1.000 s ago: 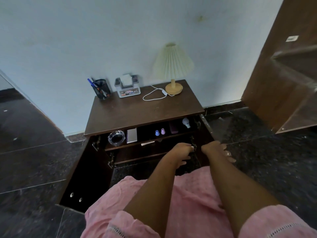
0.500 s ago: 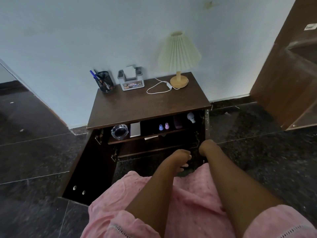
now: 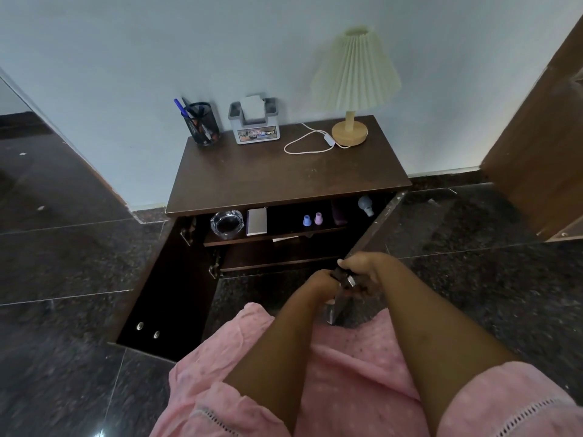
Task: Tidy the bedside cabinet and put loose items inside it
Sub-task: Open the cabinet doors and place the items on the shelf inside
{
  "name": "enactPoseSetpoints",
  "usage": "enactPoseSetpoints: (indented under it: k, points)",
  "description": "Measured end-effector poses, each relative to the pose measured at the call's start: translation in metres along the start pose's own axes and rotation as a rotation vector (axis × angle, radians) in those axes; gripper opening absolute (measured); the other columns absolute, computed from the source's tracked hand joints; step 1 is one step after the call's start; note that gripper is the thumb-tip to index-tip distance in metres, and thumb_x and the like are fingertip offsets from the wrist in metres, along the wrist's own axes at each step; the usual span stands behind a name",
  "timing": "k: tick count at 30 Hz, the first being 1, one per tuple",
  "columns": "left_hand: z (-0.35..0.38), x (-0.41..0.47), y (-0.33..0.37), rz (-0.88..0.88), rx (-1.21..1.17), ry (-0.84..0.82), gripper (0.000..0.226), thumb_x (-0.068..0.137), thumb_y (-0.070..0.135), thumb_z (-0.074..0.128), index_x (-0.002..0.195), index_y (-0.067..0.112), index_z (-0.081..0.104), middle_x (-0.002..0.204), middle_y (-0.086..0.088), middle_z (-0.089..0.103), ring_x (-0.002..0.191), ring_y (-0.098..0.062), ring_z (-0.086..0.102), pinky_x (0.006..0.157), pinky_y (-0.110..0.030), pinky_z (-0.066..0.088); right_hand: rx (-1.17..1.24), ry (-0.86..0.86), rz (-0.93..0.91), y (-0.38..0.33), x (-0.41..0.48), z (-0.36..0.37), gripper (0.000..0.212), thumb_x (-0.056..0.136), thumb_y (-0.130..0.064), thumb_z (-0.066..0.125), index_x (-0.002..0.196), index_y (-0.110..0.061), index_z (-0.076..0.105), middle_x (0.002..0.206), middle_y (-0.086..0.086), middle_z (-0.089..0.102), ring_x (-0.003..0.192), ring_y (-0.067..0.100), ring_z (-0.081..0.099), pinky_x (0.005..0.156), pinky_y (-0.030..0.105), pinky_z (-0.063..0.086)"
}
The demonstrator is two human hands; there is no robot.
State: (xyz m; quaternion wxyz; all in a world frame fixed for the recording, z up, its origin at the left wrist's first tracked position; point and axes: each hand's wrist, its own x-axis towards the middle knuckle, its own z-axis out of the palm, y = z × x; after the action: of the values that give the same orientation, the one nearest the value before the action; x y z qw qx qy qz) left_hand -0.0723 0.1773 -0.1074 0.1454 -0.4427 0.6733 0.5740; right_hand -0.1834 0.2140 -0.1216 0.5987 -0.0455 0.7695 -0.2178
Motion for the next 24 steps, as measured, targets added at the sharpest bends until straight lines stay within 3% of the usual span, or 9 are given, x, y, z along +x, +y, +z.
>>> enactPoseSetpoints:
  k: [3,7,9,12,14,16,19,21,24]
  points:
    - [-0.010,0.015,-0.007,-0.020,-0.074,0.119,0.039,0.091,0.018,0.053,0.129,0.012,0.052,0.126,-0.015,0.060,0.115,-0.031,0.057,0.097,-0.039,0.045,0.103,-0.032,-0.102,-0.012,0.010,0.014,0.020,0.098,-0.030,0.042,0.093,-0.015,0.055,0.090,0.006,0.061,0.067,0.016,0.059,0.055,0.025,0.044]
    - [-0.033,0.030,-0.004,0.014,-0.256,0.184,0.053,0.092,0.019,0.052,0.142,0.022,0.034,0.133,-0.011,0.053,0.120,-0.028,0.051,0.099,-0.037,0.044,0.141,-0.080,-0.207,-0.030,0.017,0.026,0.019,0.097,-0.018,0.037,0.093,-0.014,0.055,0.076,0.005,0.057,0.064,0.014,0.055,0.056,0.025,0.044]
    - [-0.047,0.035,-0.001,0.036,-0.361,0.130,0.055,0.094,0.021,0.049,0.145,0.025,0.027,0.137,-0.010,0.049,0.108,-0.021,0.054,0.078,-0.029,0.051,0.157,-0.073,-0.236,-0.038,0.023,0.027,0.026,0.097,-0.018,0.035,0.119,-0.010,0.045,0.084,0.010,0.062,0.072,0.018,0.060,0.058,0.027,0.048]
    - [-0.066,0.048,0.002,0.100,-0.427,0.060,0.068,0.092,0.010,0.052,0.148,0.030,0.017,0.134,-0.005,0.050,0.080,-0.007,0.056,0.043,-0.016,0.050,0.190,-0.084,-0.326,-0.053,0.037,0.031,0.053,0.098,-0.031,0.041,0.144,-0.026,0.014,0.116,0.020,0.062,0.096,0.028,0.064,0.067,0.032,0.053]
    - [-0.072,0.058,0.002,0.083,-0.442,0.065,0.079,0.094,0.010,0.048,0.150,0.033,-0.004,0.139,-0.007,0.048,0.086,-0.010,0.055,0.062,-0.019,0.054,0.172,-0.109,-0.335,-0.061,0.047,0.036,0.044,0.098,-0.037,0.038,0.138,-0.022,0.028,0.123,0.017,0.060,0.109,0.028,0.061,0.079,0.035,0.051]
    - [-0.074,0.068,0.002,0.066,-0.468,0.088,0.083,0.094,0.010,0.047,0.148,0.033,-0.011,0.141,-0.007,0.048,0.093,-0.012,0.054,0.088,-0.030,0.045,0.166,-0.095,-0.337,-0.066,0.058,0.040,0.039,0.098,-0.042,0.036,0.130,-0.021,0.042,0.117,0.011,0.062,0.105,0.022,0.061,0.082,0.035,0.049]
    - [-0.075,0.081,0.005,0.080,-0.499,0.102,0.083,0.093,0.002,0.045,0.149,0.034,-0.007,0.149,-0.010,0.036,0.126,-0.026,0.046,0.106,-0.038,0.039,0.239,-0.056,-0.386,-0.078,0.074,0.041,0.046,0.095,-0.047,0.042,0.133,-0.023,0.034,0.108,0.008,0.059,0.084,0.019,0.061,0.060,0.029,0.053]
    - [-0.075,0.089,0.007,0.097,-0.502,0.129,0.080,0.092,-0.002,0.040,0.150,0.032,-0.002,0.151,-0.014,0.031,0.132,-0.032,0.040,0.109,-0.045,0.036,0.390,-0.092,-0.392,-0.084,0.082,0.042,0.049,0.097,-0.039,0.045,0.140,-0.022,0.028,0.104,0.010,0.056,0.074,0.018,0.059,0.042,0.023,0.050]
    - [-0.073,0.100,0.008,0.108,-0.448,0.153,0.072,0.094,-0.001,0.035,0.151,0.029,0.003,0.151,-0.016,0.030,0.134,-0.031,0.036,0.111,-0.038,0.032,0.393,-0.108,-0.387,-0.086,0.093,0.042,0.038,0.100,-0.029,0.040,0.138,-0.022,0.036,0.086,0.005,0.056,0.070,0.015,0.057,0.041,0.020,0.045]
